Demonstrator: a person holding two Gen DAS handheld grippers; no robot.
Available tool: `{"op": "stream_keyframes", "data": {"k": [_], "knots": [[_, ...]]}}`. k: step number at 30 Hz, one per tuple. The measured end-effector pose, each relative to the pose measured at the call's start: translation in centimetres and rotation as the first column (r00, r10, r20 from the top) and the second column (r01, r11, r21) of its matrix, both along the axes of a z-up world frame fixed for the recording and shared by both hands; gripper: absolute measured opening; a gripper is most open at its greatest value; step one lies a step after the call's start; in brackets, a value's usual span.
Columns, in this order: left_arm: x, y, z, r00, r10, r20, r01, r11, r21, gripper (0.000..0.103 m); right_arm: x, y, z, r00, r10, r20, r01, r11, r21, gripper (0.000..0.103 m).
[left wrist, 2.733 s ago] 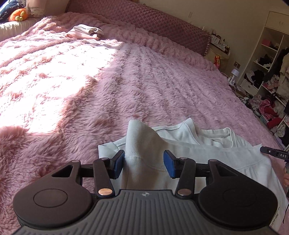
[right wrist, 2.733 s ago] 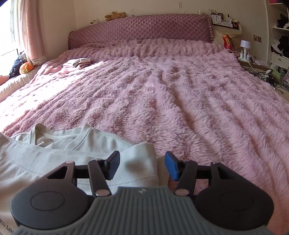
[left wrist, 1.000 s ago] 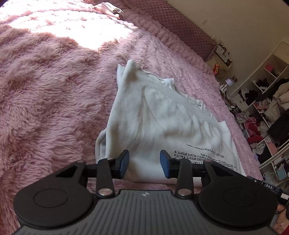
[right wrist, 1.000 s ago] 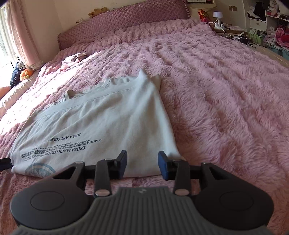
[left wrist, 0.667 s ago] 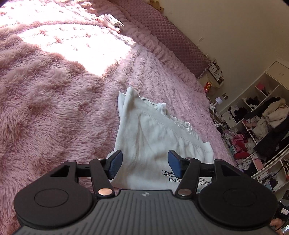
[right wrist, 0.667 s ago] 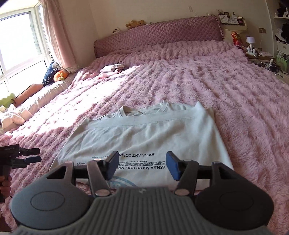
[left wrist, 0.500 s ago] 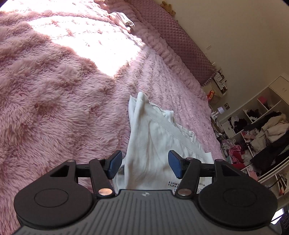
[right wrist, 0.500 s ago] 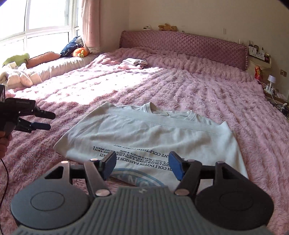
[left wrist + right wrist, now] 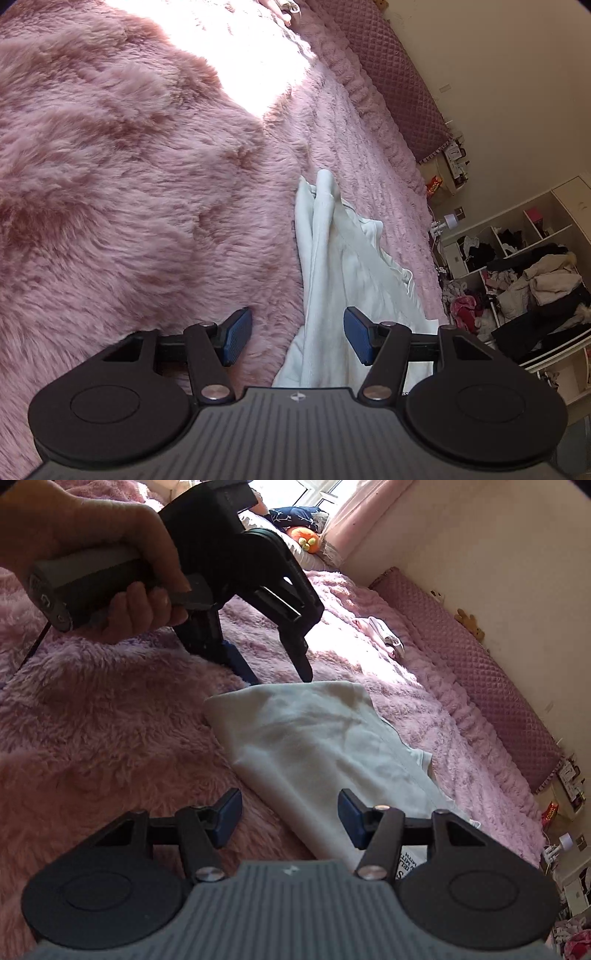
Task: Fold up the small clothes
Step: 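Move both grippers to the sweatshirt edge and grasp it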
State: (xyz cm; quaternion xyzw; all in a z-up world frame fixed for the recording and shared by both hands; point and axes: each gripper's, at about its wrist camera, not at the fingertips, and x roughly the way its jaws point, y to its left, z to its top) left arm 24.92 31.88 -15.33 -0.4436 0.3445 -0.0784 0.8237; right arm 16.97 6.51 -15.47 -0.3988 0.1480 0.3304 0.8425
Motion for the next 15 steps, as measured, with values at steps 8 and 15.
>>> {"op": "stream_keyframes", "data": {"k": [8, 15], "knots": [[4.8, -0.1, -0.9, 0.999, -0.033, 0.015, 0.034, 0.997, -0.062, 0.068, -1.1, 4.3, -2.4, 0.981, 0.105, 0.164, -0.093, 0.992, -0.081, 0.055], [10.4, -0.7, -2.3, 1.000, -0.012, 0.002, 0.012, 0.989, -0.147, 0.068, 0.0, 6.7, -2.9, 0.960, 0.128, 0.248, -0.104, 0.989, -0.106, 0.058]]}}
